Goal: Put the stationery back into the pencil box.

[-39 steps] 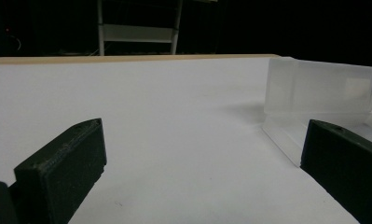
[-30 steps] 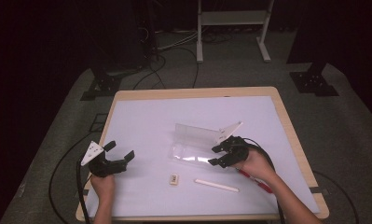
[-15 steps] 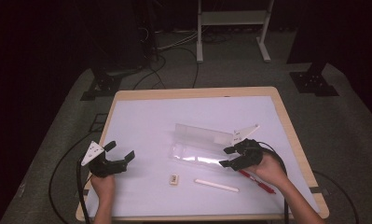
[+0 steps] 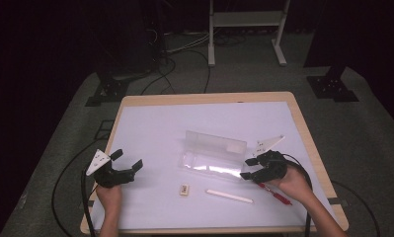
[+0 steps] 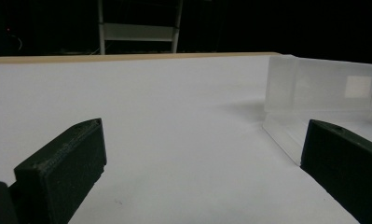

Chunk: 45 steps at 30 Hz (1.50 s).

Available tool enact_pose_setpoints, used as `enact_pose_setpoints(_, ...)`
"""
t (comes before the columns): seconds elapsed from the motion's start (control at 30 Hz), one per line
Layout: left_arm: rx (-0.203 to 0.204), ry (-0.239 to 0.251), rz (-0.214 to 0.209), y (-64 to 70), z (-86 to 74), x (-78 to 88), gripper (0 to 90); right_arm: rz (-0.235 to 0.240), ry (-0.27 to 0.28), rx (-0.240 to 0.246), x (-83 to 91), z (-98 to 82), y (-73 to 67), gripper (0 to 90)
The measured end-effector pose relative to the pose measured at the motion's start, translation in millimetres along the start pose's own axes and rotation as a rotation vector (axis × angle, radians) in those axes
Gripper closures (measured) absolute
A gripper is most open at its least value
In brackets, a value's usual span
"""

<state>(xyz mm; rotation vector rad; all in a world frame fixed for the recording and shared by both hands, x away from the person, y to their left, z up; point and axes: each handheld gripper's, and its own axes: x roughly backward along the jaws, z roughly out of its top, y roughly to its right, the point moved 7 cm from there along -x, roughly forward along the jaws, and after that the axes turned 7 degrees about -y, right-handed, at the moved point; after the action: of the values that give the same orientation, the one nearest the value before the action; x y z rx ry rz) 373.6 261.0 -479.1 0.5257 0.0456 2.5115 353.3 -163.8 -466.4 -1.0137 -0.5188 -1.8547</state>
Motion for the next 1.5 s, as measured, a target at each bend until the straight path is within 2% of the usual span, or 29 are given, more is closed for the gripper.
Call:
enact_pose_setpoints(0.53,-0.002,-0.002,0.004,0.4,-0.3,-0.2,0.0,-0.032,-0.015,-0.017,9.1,-20.2,2.6,42.5)
enact_pose_setpoints(0.87,-0.001,-0.002,0.006,0.6,-0.3,0.0,0.0,-0.058,-0.03,-0.049,19.1,-35.4,4.6,44.1)
enact_pose_setpoints(1.0,-0.002,-0.002,0.006,0.4,-0.3,0.1,0.0,-0.067,-0.033,-0.055,23.9,-42.2,5.1,47.5)
enact_pose_setpoints(1.27,-0.002,-0.002,0.006,0.3,-0.2,0.0,0.0,-0.075,-0.079,-0.085,24.0,-61.1,4.0,54.7)
enact_pose_setpoints(1.33,-0.002,-0.002,0.006,0.6,-0.2,0.0,0.0,-0.062,-0.089,-0.097,20.5,-68.3,2.5,59.7)
enact_pose_setpoints(1.5,-0.004,-0.002,0.006,0.5,-0.2,-0.1,0.0,-0.058,-0.112,-0.111,12.5,-79.4,0.8,63.6)
